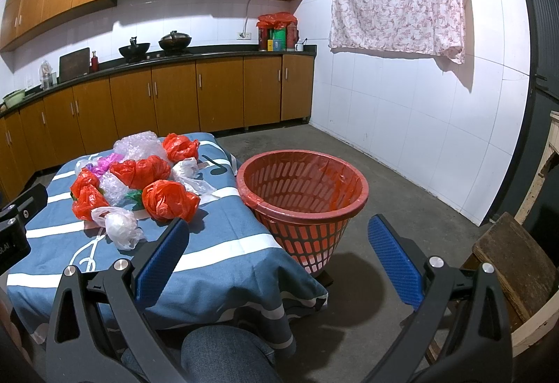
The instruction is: Collect trash
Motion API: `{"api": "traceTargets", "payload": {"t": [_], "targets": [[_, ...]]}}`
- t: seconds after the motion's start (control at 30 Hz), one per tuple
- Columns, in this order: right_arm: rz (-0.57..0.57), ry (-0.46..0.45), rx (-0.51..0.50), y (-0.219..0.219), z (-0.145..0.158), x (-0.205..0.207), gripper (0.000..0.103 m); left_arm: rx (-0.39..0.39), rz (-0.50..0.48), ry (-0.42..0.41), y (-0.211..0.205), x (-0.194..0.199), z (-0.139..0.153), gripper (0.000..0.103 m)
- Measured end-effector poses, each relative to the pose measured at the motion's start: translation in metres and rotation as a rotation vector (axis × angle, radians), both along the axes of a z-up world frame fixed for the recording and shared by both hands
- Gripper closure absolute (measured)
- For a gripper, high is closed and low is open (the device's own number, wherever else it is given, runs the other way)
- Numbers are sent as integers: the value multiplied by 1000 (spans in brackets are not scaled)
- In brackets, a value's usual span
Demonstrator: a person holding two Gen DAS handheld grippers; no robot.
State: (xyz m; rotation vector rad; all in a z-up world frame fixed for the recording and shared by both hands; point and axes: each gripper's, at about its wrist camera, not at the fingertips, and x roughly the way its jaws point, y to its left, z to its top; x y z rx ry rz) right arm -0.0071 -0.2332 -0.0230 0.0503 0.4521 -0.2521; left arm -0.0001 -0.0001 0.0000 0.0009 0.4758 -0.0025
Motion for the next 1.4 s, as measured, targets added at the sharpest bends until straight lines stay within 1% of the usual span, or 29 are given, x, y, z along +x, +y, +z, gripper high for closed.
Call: {"api": "traceTargets", "payload": {"t": [1.4], "targets": [[-1,2,-1,0,-1,0,2,-4,1,4,0,0,0,4]]}}
